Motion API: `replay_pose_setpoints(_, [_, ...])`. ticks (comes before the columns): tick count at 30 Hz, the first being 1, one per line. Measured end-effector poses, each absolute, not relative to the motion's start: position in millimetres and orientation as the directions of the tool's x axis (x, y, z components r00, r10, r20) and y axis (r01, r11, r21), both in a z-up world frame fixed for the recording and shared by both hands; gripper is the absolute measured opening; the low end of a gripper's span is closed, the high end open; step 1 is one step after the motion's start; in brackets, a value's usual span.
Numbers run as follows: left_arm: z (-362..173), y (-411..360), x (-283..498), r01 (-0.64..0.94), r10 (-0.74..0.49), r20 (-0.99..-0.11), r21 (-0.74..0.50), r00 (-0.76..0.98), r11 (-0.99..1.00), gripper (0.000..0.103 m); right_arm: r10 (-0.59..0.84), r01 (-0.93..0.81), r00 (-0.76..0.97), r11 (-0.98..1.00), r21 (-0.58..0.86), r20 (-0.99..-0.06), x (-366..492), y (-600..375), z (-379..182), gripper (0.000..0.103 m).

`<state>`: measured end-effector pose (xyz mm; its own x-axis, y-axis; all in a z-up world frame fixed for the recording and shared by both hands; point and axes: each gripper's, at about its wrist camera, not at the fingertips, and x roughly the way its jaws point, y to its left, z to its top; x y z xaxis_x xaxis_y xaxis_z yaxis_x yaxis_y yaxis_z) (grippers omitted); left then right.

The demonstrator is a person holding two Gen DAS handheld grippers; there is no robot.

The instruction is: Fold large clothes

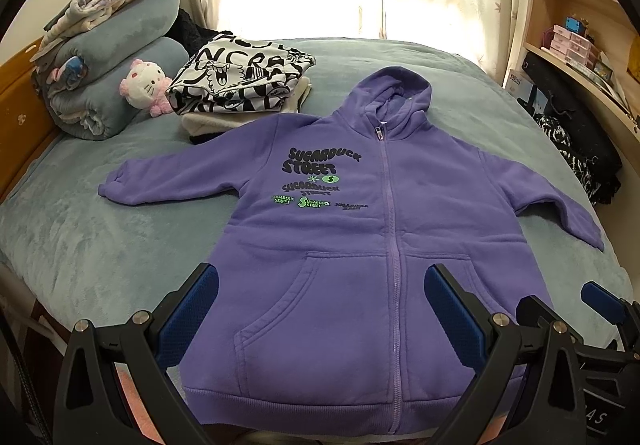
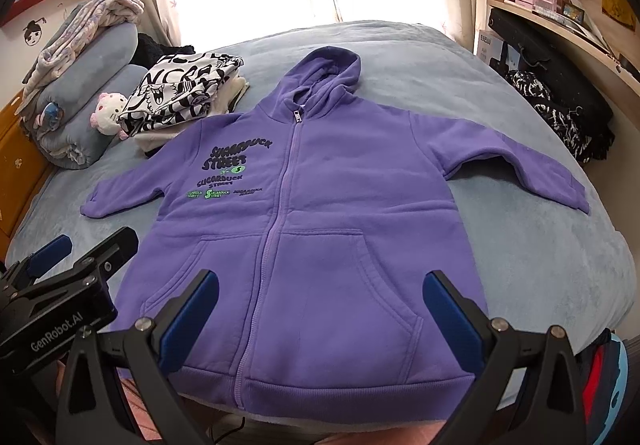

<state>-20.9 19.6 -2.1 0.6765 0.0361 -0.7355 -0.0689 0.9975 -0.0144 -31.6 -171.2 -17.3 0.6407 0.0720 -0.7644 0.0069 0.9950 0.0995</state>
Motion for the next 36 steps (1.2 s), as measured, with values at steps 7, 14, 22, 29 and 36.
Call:
replay_pose_setpoints(7, [-2.1, 17.7, -21.9, -0.068, 0.041, -0.738, -0.007, 0.674, 0.998, 0.101, 0.072, 0.008, 0.642, 0.995, 0.100, -0.763, -32.8, -171.3, -18.5, 0.102])
replay_pose_setpoints(14, [-3.6, 16.5, -22.0, -0.065, 0.047, -0.741, 0.004, 0.670, 0.998, 0.101, 0.071, 0.007, 0.641, 0.995, 0.098, -0.765, -35.2, -170.7, -20.3, 0.102])
replay_pose_setpoints(22, [-5.0, 16.1, -23.3, -0.065, 0.053, -0.740, 0.012, 0.671, 0.998, 0.100, 0.071, 0.011, 0.639, 0.995, 0.101, -0.766, -39.1, -170.4, -22.9, 0.102])
replay_pose_setpoints(29, [-5.3, 14.5, -23.8, -0.059, 0.051, -0.744, 0.016, 0.667, 0.998, 0.100, 0.071, 0.011, 0.638, 0.995, 0.102, -0.767, -37.9, -171.8, -23.1, 0.102])
replay_pose_setpoints(36, [-5.6, 12.6, -22.3, -0.051, 0.047, -0.749, 0.018, 0.661, 0.999, 0.100, 0.069, 0.019, 0.634, 0.994, 0.105, -0.770, -42.2, -172.7, -27.8, 0.102])
